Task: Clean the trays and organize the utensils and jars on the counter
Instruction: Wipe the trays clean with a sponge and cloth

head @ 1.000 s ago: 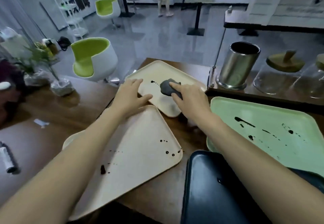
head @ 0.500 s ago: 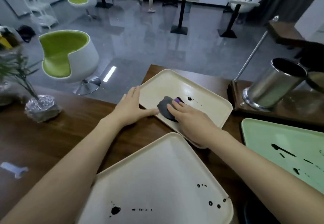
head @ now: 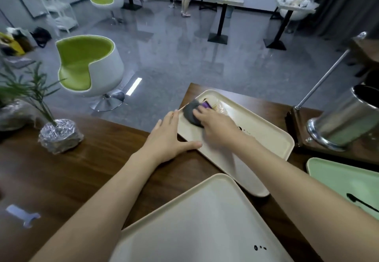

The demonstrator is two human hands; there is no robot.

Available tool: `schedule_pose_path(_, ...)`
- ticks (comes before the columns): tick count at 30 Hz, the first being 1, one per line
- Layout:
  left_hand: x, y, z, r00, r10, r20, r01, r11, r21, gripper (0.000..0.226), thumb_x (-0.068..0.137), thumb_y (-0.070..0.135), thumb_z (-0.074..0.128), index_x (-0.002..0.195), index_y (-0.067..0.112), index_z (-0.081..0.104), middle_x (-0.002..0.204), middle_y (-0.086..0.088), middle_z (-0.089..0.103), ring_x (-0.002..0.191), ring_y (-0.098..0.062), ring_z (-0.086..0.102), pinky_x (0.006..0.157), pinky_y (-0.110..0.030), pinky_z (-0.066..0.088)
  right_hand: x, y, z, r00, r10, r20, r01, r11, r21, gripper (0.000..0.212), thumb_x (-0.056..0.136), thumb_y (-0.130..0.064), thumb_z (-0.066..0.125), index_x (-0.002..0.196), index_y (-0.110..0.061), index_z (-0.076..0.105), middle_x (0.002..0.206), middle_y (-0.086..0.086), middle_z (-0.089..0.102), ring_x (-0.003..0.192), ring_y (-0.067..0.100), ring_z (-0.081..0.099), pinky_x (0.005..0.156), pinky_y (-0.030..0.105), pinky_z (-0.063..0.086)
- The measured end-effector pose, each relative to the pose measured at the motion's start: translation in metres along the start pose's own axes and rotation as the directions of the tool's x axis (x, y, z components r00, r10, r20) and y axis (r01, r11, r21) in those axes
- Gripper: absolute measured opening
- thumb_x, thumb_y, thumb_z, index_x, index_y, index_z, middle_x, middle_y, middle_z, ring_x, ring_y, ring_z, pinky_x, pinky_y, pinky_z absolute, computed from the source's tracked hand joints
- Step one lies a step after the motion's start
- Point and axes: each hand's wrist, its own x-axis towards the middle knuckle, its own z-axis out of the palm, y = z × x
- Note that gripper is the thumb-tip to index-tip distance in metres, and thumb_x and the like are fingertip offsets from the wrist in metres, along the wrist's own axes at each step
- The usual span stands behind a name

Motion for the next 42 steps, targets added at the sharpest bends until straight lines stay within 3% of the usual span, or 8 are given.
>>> schedule_pose_path(3,0.002,-0.006,0.003,0.999,0.022,-0.037,-0.022,1.0,-0.009,0.126,0.07,0.087,0.057,0.164,0.022,0.004,0.171,0.003,0.01,0.156,-0.015,0.011,0.128,-0.042,0.011,-0.012,-0.022,0.002,0.997,-0.064,0.047,0.062,0.997,0.048,0.058,0.098,-0.018,0.047,0.154,-0.024,0.033,0.161,-0.006,0.03,0.143,0.018,0.034,0.101,0.039,0.043)
schedule_pose_path(6,0.004,-0.007,0.004,0.999,0.01,-0.052,-0.01,1.0,-0.01,0.128,0.064,0.093,0.054,0.163,0.026,0.01,0.168,0.005,0.017,0.154,-0.016,0.018,0.126,-0.046,0.02,-0.011,-0.02,0.003,0.996,-0.092,0.02,0.091,0.995,0.03,0.058,0.097,-0.021,0.051,0.152,-0.025,0.034,0.157,-0.007,0.035,0.139,0.018,0.039,0.095,0.042,0.048)
schedule_pose_path(10,-0.001,-0.002,0.001,1.0,-0.018,-0.016,0.018,1.0,0.02,0.127,0.074,0.082,0.064,0.164,0.02,0.0,0.171,0.003,0.007,0.156,-0.015,0.008,0.128,-0.041,0.009,0.01,0.003,0.005,1.0,-0.007,-0.022,0.007,1.0,-0.004,0.053,0.094,-0.012,0.047,0.145,-0.023,0.035,0.148,-0.005,0.039,0.129,0.021,0.046,0.073,0.038,0.042)
schedule_pose_path(15,-0.001,-0.001,0.0,0.999,-0.034,-0.011,0.034,0.999,0.002,0.126,0.074,0.082,0.065,0.163,0.025,-0.003,0.171,0.005,0.006,0.156,-0.015,0.011,0.128,-0.042,0.012,0.038,0.045,0.003,0.979,0.176,-0.104,-0.18,0.983,-0.024,0.036,0.093,-0.003,0.041,0.127,-0.014,0.045,0.125,0.006,0.05,0.112,0.033,0.054,0.069,0.04,0.038)
schedule_pose_path(18,0.0,-0.003,0.002,1.0,-0.015,-0.023,0.015,1.0,0.01,0.125,0.073,0.083,0.063,0.163,0.025,-0.003,0.17,0.005,0.007,0.155,-0.016,0.014,0.127,-0.044,0.014,0.038,0.038,0.004,0.971,0.218,-0.095,-0.221,0.975,-0.027,0.041,0.093,-0.003,0.042,0.133,-0.014,0.044,0.132,0.005,0.049,0.118,0.031,0.051,0.07,0.035,0.03)
schedule_pose_path(28,0.002,-0.005,0.004,0.999,-0.011,-0.03,0.013,0.999,0.048,0.128,0.07,0.089,0.052,0.163,0.02,-0.002,0.171,0.002,0.008,0.156,-0.012,0.009,0.128,-0.041,0.009,-0.017,-0.012,0.009,0.989,-0.141,-0.04,0.145,0.984,0.1,0.051,0.092,-0.02,0.055,0.142,-0.023,0.045,0.141,-0.006,0.049,0.12,0.023,0.055,0.08,0.047,0.053)
schedule_pose_path(32,-0.001,-0.003,0.003,1.0,-0.014,-0.02,0.015,0.999,0.051,0.124,0.076,0.082,0.059,0.163,0.021,-0.005,0.171,0.003,0.004,0.157,-0.011,0.004,0.128,-0.04,0.006,0.0,0.009,0.002,0.997,-0.024,-0.071,0.029,0.997,0.066,0.041,0.095,-0.012,0.044,0.134,-0.023,0.043,0.136,-0.003,0.05,0.109,0.029,0.057,0.066,0.037,0.04)
schedule_pose_path(42,0.004,-0.007,0.007,0.999,-0.007,-0.033,0.009,0.999,0.042,0.124,0.075,0.083,0.06,0.163,0.022,-0.004,0.171,0.005,0.004,0.156,-0.012,0.008,0.128,-0.042,0.007,0.028,0.02,0.004,0.972,0.208,-0.108,-0.207,0.978,0.026,0.044,0.095,-0.007,0.043,0.139,-0.016,0.042,0.141,0.004,0.045,0.123,0.029,0.05,0.073,0.033,0.031)
